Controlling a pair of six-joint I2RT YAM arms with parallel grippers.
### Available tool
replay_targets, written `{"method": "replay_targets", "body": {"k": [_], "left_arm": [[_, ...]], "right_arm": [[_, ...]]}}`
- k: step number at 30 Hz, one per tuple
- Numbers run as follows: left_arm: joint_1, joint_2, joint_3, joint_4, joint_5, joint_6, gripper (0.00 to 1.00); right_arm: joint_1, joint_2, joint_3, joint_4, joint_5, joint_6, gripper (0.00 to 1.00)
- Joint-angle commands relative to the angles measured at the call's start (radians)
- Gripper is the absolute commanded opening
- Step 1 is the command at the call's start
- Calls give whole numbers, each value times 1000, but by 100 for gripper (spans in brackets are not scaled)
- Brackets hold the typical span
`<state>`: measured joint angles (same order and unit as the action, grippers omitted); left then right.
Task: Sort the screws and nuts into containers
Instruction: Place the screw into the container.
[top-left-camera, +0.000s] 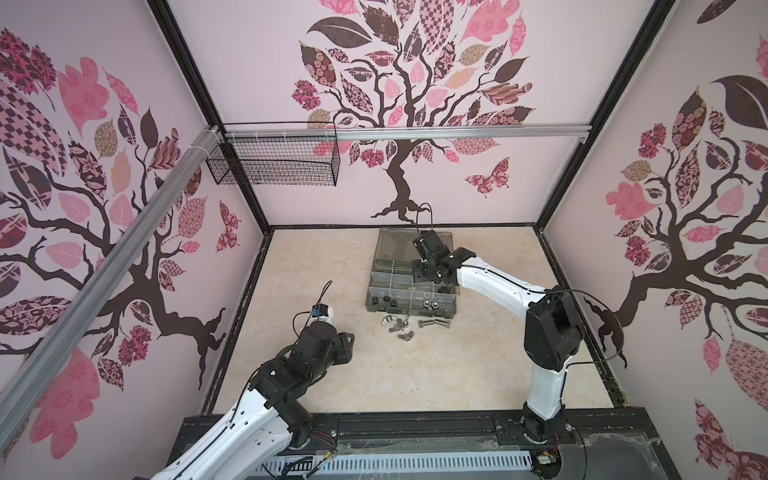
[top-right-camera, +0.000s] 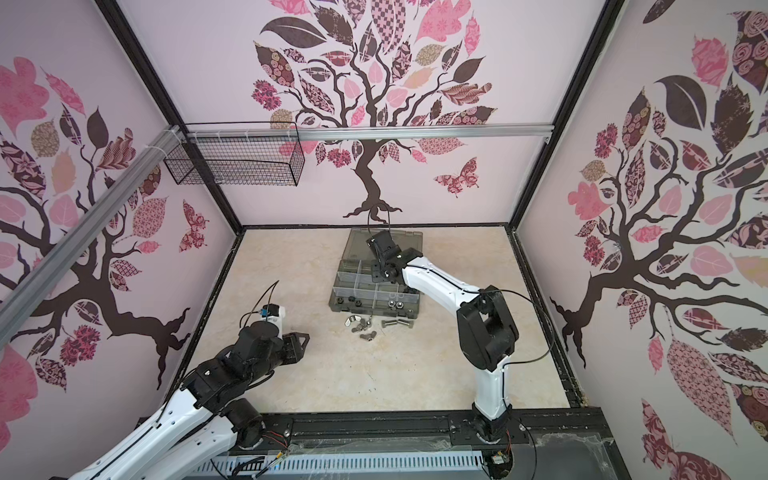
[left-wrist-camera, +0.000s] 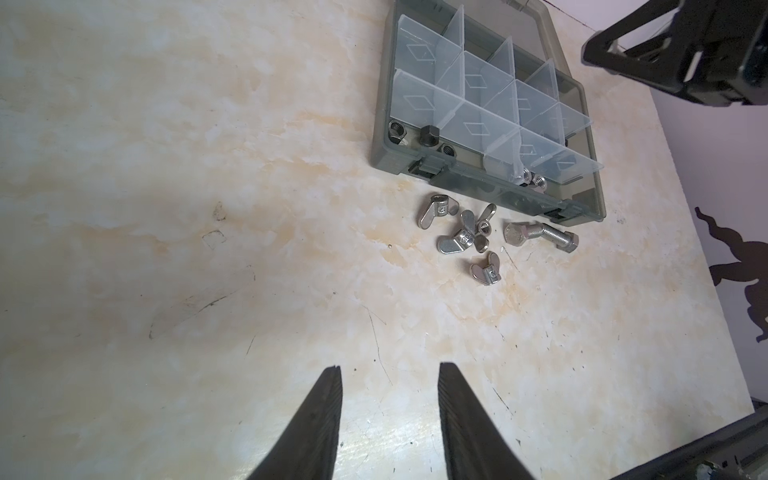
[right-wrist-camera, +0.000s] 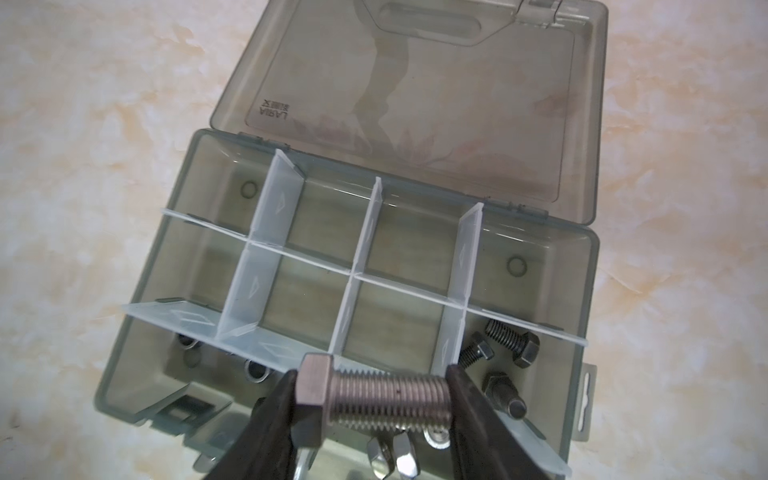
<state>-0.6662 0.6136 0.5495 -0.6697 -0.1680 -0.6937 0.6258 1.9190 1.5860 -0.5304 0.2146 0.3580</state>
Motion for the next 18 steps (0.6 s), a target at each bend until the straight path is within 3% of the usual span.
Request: {"method": "replay_targets", "body": {"k": [1, 9, 18], "left_arm": [[2, -8, 24, -5, 16, -15, 42], [4, -15, 14, -5, 25, -29, 42], [4, -16, 0, 7, 33, -43, 42]], "right_arm": [[-5, 58, 54, -26, 15, -25, 46], [-11, 107, 45, -23, 2, -25, 50], [-15, 93, 45, -34, -2, -33, 66]]}}
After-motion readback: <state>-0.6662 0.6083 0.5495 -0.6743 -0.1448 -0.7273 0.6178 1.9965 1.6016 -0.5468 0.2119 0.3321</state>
